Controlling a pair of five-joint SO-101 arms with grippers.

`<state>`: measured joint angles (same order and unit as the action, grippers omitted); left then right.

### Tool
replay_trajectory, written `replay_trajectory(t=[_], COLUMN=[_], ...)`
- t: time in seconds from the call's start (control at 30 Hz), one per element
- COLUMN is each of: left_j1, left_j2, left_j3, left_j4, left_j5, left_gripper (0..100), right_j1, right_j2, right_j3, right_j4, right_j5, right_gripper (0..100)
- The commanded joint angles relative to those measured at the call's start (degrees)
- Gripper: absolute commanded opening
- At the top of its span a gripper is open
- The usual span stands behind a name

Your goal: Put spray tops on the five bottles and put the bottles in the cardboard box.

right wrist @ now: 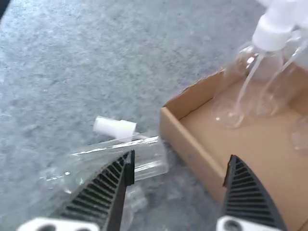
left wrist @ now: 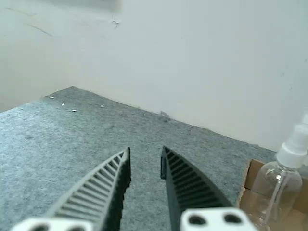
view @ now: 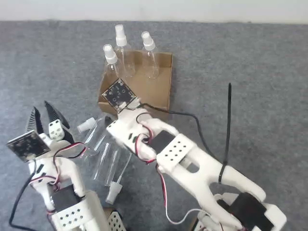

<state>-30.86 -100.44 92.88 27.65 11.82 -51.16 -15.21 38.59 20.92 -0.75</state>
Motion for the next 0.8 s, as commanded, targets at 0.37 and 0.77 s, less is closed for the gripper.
replay_trajectory(t=[0.37, 0.77], left_j1=[-7.0, -7.0], left_j2=[-0.4, -0.4], left_j3=[-0.3, -0.3], left_j4=[-3.8, -3.8], left_j5=[5.9, 5.9], left_gripper=[10, 10], right_j1=[-5.8, -8.8], right_j2=[4.5, 17.2], right_j3=[-10.3, -28.0], right_j4=[11.9, 30.6], right_j5=[-24.2, -37.9], right_gripper=[25.7, 26.0])
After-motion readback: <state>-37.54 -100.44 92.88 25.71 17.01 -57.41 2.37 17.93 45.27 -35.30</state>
